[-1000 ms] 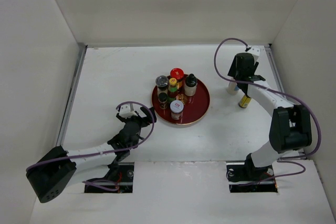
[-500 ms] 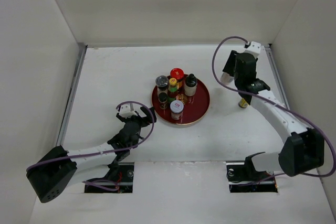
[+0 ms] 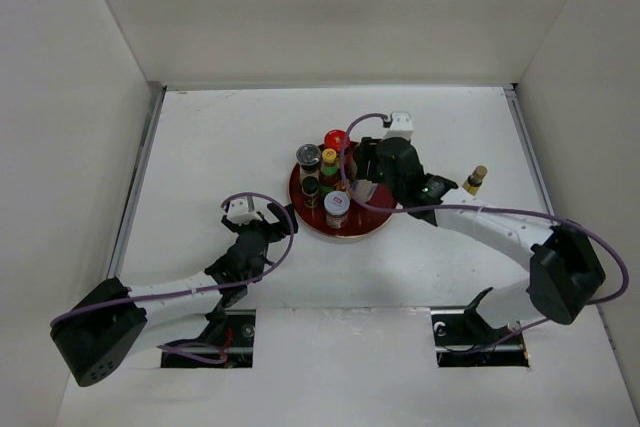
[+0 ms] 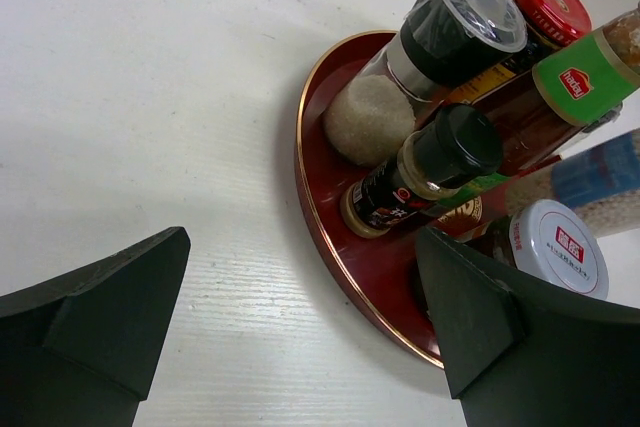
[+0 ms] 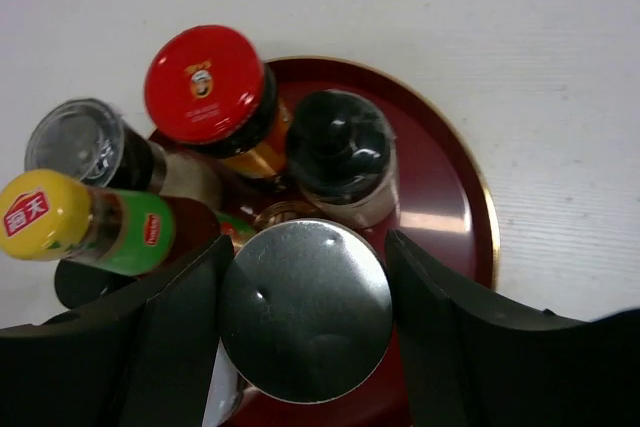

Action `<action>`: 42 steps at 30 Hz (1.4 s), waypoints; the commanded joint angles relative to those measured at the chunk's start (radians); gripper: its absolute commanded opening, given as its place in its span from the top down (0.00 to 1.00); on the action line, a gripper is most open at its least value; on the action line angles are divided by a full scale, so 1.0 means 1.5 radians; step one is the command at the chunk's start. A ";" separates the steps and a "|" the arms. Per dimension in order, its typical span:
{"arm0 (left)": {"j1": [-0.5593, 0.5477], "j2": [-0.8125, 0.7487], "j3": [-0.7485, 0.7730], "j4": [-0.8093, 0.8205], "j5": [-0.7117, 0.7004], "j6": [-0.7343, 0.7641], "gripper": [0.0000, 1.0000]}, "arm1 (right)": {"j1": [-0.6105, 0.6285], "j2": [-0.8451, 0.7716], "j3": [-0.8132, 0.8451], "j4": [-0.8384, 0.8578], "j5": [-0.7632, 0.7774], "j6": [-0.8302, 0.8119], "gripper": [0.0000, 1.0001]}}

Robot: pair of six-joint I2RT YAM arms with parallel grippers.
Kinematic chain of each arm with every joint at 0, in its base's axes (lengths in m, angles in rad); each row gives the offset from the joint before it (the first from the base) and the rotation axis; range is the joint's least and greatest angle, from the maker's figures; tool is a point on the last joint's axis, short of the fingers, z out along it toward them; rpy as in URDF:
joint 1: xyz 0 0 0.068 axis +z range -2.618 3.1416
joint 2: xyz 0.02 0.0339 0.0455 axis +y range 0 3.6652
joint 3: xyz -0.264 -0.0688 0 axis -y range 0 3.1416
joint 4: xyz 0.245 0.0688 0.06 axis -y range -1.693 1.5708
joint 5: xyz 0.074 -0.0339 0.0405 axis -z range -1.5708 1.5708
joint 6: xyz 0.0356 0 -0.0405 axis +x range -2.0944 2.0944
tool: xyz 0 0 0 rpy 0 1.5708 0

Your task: Organize the condiment bottles

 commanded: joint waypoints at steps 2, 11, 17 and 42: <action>0.003 -0.007 0.010 0.031 0.004 -0.009 0.00 | 0.030 0.035 0.027 0.124 0.026 0.001 0.46; 0.003 -0.004 0.012 0.030 0.007 -0.010 0.00 | 0.065 0.071 0.047 0.110 0.084 -0.036 0.18; 0.002 -0.005 0.012 0.030 0.007 -0.010 0.00 | 0.030 -0.086 -0.028 0.093 0.091 -0.003 0.04; 0.025 -0.073 -0.023 0.029 -0.004 -0.038 0.00 | -0.372 -0.137 -0.159 0.018 0.118 -0.002 0.20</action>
